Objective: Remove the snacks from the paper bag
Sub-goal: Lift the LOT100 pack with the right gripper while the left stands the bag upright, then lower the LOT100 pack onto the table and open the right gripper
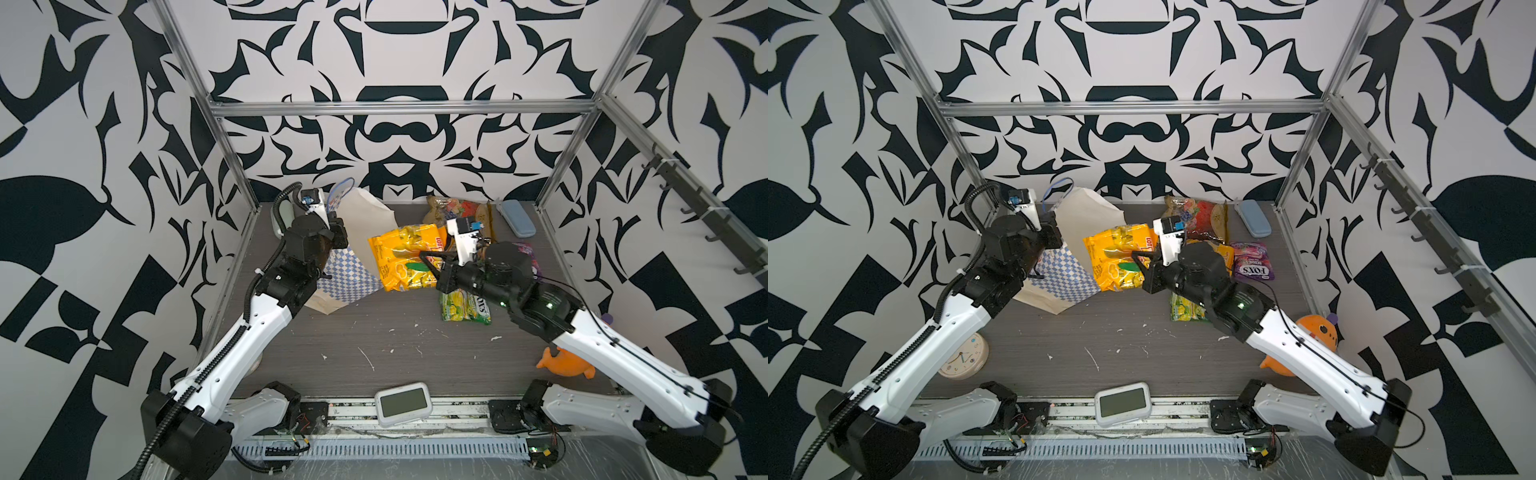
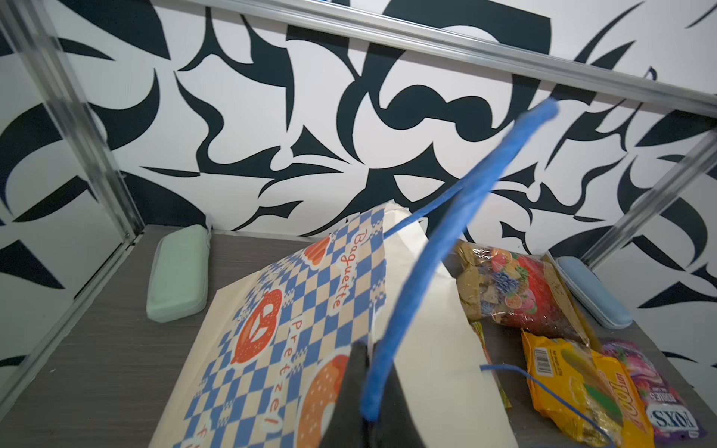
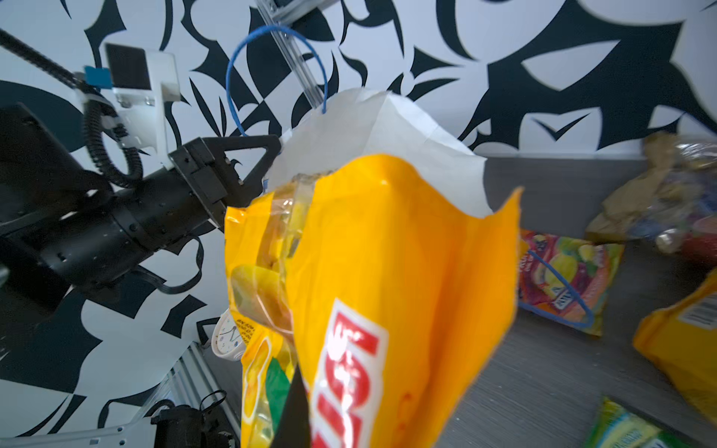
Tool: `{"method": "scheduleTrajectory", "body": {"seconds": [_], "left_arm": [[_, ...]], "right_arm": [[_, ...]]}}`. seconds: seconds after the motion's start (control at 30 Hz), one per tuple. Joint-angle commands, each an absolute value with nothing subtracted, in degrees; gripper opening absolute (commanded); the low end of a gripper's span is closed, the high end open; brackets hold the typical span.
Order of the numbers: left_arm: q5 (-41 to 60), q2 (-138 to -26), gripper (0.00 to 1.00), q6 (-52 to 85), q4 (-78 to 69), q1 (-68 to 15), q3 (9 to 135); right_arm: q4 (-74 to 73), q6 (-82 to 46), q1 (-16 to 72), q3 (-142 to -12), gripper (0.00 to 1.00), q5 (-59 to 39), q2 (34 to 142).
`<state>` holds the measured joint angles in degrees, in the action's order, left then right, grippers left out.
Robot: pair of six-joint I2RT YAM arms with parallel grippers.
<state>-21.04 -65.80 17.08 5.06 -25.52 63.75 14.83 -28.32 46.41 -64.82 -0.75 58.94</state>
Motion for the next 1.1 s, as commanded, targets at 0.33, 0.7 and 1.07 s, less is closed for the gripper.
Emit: {"method": "scheduleTrajectory", "body": {"seconds": [0.33,0.7,1.07], "left_arm": [[3.6,-75.7,0.0,31.5,-4.1,-7.0,64.9],[9.9,-81.2,0.0,31.2,-4.2,0.7,63.1],[13.9,-85.4,0.0,35.9,-10.8,1.0,61.6]], "right_arm": [[18.8,-26.4,41.6,-72.3,0.0,8.3,54.9],[11.8,-38.4,29.5,-59.7,0.0,-11.7,62.6],[-5.1,-45.0,25.7,-53.5,0.0,-22.3,78.7]]}}
